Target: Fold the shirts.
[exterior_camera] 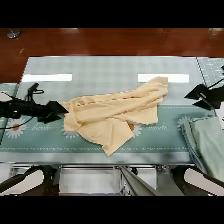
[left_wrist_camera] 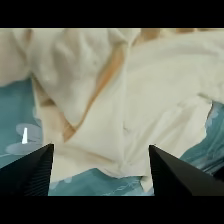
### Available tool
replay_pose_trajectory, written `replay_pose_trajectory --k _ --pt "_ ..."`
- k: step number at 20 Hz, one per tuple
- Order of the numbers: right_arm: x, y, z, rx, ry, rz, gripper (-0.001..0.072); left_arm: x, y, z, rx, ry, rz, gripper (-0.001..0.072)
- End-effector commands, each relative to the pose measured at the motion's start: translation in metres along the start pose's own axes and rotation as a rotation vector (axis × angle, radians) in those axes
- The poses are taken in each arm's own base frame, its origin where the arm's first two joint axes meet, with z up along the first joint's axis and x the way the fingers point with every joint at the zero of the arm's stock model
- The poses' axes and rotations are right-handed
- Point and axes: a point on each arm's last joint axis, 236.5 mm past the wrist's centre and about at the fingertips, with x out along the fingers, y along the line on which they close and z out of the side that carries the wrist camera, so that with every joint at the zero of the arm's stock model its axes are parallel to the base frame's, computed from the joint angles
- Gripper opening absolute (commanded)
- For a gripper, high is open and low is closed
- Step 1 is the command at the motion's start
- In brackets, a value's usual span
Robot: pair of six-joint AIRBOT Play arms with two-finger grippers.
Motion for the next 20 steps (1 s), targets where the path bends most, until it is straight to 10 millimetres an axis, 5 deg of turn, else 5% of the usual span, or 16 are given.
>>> replay_pose_trajectory --k 1,4,5,6,13,20 --pt "0.038 0.010 -0.032 0.025 0.032 0.083 0.0622 0.039 -0.003 -0.011 0.006 -0.005 0.019 0.0702" --pt "0.056 0.026 -0.043 -0.042 0.048 0.073 0.0622 0.060 -0.016 -0.006 0.030 -0.005 0.019 0.0696" --pt "0.061 0.032 -0.046 -0.063 0.054 0.072 0.0622 0.064 -0.020 -0.004 0.046 0.007 0.020 0.0477" --pt "0.067 0.037 -0.050 -0.069 0.070 0.070 0.0622 0.064 -0.024 -0.001 0.075 0.010 0.014 0.0016" --pt "0.110 0.051 -0.076 -0.061 0.193 0.060 0.0622 0.034 -0.065 0.040 0.195 -0.070 -0.031 0.0022" --pt "0.144 0.083 -0.114 -0.098 0.325 0.115 0.0619 0.033 -0.067 0.043 0.200 -0.077 -0.032 0.0023"
